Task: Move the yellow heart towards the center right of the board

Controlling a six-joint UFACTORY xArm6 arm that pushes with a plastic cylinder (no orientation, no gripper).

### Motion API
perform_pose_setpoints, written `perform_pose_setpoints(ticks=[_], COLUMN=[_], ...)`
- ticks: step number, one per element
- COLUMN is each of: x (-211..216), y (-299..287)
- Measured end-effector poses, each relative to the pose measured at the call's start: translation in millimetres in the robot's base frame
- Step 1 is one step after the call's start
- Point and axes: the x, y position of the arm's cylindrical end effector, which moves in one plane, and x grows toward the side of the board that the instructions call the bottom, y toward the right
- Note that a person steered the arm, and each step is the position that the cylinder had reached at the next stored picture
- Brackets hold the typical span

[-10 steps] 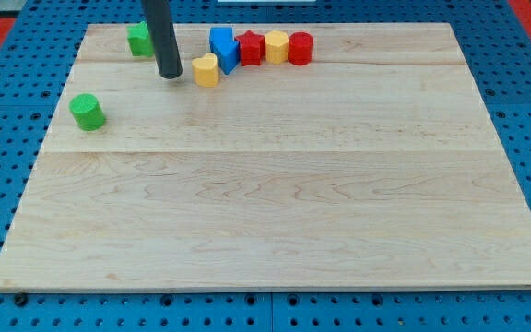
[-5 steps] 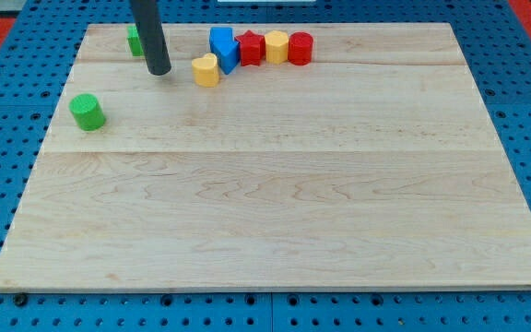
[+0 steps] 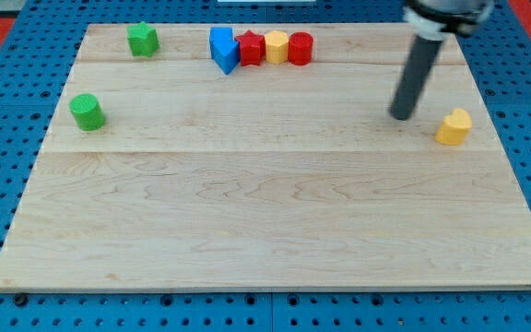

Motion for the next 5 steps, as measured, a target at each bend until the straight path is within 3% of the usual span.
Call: perform_pose_setpoints(ticks=[1,2,3,5], x=[-35,-33,7,31], y=[40,180,186,144])
